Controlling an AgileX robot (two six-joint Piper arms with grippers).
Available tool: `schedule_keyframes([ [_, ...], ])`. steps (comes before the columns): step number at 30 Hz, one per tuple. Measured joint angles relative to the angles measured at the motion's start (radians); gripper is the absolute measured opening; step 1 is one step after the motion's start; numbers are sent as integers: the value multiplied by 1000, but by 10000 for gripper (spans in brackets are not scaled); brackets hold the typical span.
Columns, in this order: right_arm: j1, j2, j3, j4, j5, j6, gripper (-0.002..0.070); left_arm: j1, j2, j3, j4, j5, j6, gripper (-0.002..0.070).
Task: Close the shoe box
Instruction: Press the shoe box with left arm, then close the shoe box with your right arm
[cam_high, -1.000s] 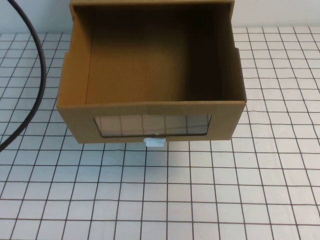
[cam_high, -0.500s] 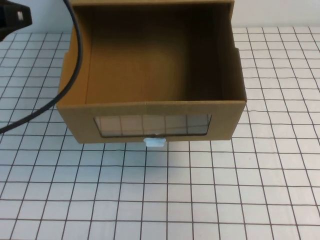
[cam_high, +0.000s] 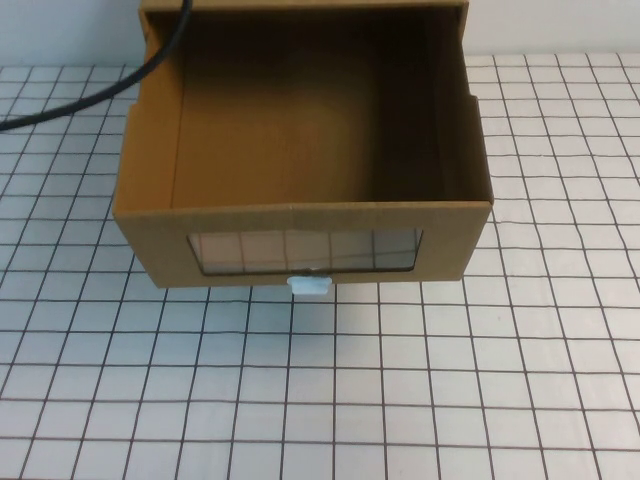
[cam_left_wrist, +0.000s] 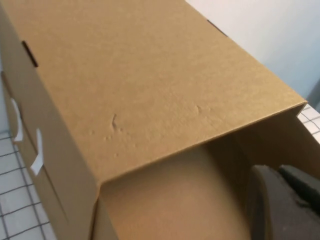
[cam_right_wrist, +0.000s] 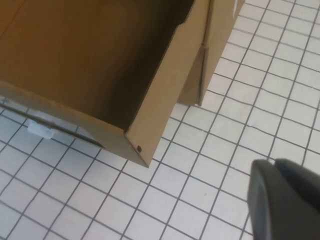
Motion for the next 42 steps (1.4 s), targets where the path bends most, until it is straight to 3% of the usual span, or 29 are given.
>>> schedule_keyframes([
  [14, 6, 109, 0, 263, 60, -224, -13, 0, 401, -435, -150, 225, 2, -5],
  [23, 18, 147, 0, 437, 81, -440, -13, -91, 566, -552, -54, 250, -41, -5],
  [29, 166, 156, -5, 460, 87, -596, -13, -126, 612, -575, 14, 237, -162, -5],
  [42, 503, 366, -10, 464, -164, -591, -13, -126, 620, -580, 2, 246, -310, -5],
])
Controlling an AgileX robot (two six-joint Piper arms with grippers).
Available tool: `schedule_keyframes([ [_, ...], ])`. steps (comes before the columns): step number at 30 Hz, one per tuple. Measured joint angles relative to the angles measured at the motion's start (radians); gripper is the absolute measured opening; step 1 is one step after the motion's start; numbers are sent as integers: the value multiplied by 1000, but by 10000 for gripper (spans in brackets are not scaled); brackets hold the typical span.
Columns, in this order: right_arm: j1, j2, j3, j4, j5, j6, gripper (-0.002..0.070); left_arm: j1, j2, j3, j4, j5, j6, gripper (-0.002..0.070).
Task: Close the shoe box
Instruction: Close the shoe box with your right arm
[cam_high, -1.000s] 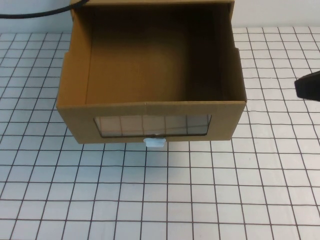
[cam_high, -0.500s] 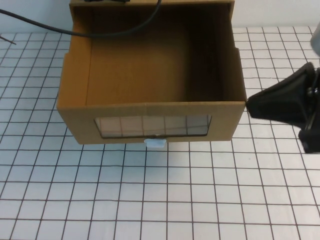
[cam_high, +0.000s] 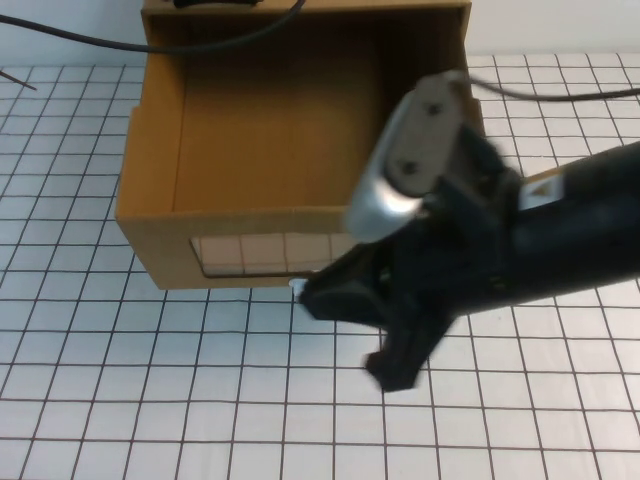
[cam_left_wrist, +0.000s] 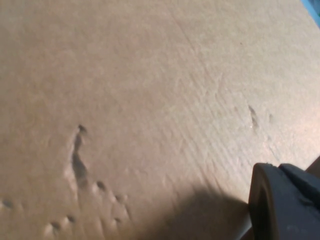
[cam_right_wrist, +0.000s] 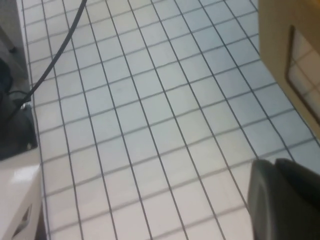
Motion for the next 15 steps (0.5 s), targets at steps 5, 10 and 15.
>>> schedule_keyframes([
  [5, 111, 93, 0, 27, -148, 0, -13, 0, 0, 0, -1, 2, -37, -5],
  [10, 188, 164, 0, 18, -227, -84, -13, 0, 0, 0, -1, 5, -42, -5],
  [15, 233, 218, 0, -133, -253, -184, -13, 0, 0, 0, -2, 7, -42, -5],
])
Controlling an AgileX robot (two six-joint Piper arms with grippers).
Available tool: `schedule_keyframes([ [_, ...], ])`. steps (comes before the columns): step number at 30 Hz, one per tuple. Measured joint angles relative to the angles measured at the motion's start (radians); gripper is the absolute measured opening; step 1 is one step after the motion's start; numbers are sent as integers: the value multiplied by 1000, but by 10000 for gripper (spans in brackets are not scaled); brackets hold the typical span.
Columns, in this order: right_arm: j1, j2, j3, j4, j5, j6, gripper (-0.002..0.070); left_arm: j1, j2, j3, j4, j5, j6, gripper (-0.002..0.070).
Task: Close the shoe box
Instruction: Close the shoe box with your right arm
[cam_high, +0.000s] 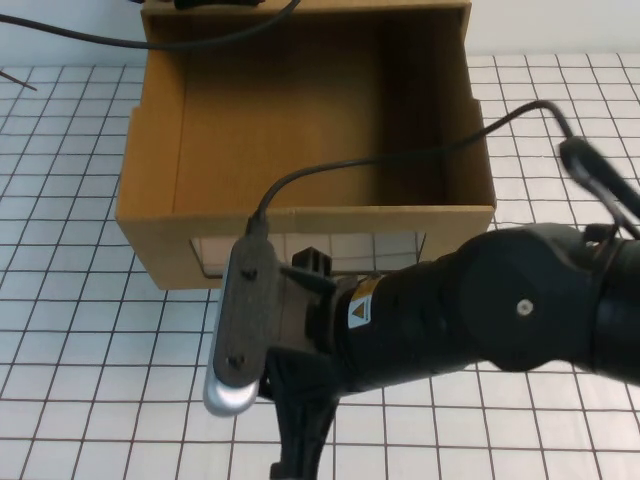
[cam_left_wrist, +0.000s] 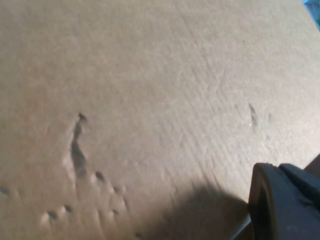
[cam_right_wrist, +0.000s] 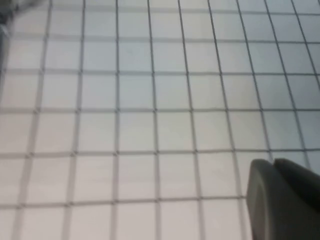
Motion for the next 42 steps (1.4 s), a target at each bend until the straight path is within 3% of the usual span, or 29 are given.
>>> schedule_keyframes([
  [6, 0, 32, 0, -117, -148, -11, -13, 0, 0, 0, 0, 2, 0, -5],
  [20, -105, 128, -18, -52, -352, -1, -13, 0, 0, 0, -2, 10, 0, -5],
  [42, -264, 462, -463, 41, -374, -23, -13, 0, 1, 0, -11, 16, 0, -5],
])
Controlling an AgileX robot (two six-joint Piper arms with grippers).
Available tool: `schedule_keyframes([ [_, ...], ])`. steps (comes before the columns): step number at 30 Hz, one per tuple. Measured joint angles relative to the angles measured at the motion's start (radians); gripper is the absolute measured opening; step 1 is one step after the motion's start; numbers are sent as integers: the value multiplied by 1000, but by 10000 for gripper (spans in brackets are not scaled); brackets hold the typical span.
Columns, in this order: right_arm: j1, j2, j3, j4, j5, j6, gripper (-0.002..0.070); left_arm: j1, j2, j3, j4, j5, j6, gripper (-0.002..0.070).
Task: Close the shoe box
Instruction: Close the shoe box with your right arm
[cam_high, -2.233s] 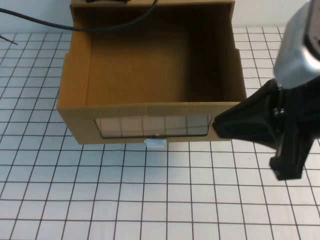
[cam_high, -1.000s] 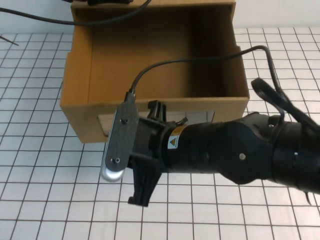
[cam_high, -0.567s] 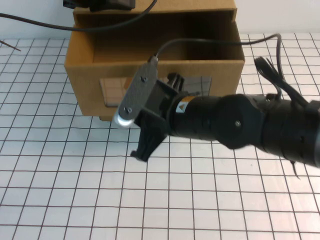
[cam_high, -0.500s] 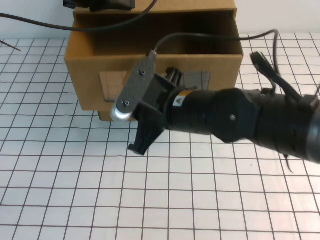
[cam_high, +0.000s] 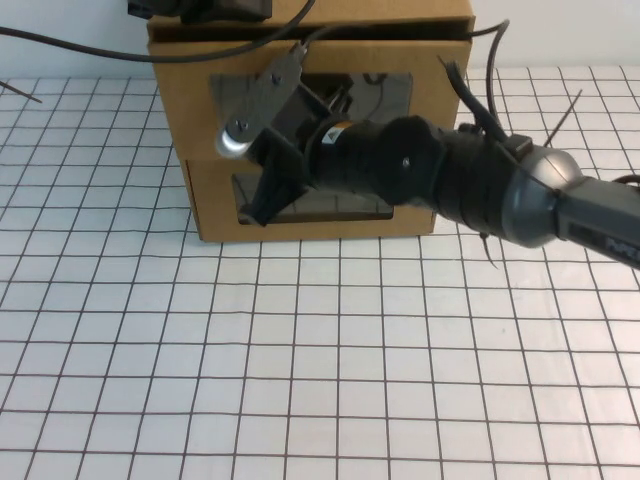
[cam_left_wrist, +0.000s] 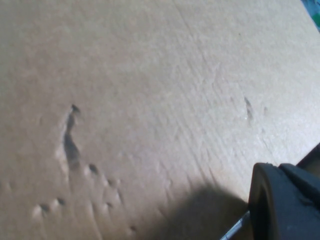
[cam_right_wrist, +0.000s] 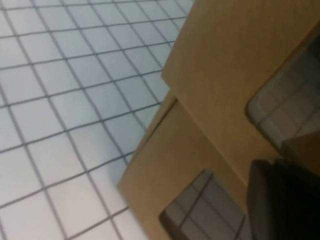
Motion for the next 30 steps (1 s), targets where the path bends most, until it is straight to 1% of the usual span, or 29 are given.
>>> schedule_keyframes([
  [6, -9, 43, -75, 14, 19, 0, -13, 0, 0, 0, -10, 10, 0, -5],
  [12, -18, 45, -83, 10, 42, 0, -14, 0, 8, -7, -22, 36, 20, -5],
  [18, -38, 44, -85, 10, 105, -4, -13, 0, 10, -72, -7, 50, 57, -5],
  [24, -41, -20, -85, 10, 184, -23, -13, 0, -45, -120, 31, 42, 67, -5],
  [30, -41, -124, -85, 10, 164, -27, -14, 0, -147, -126, 82, 40, 72, -5],
])
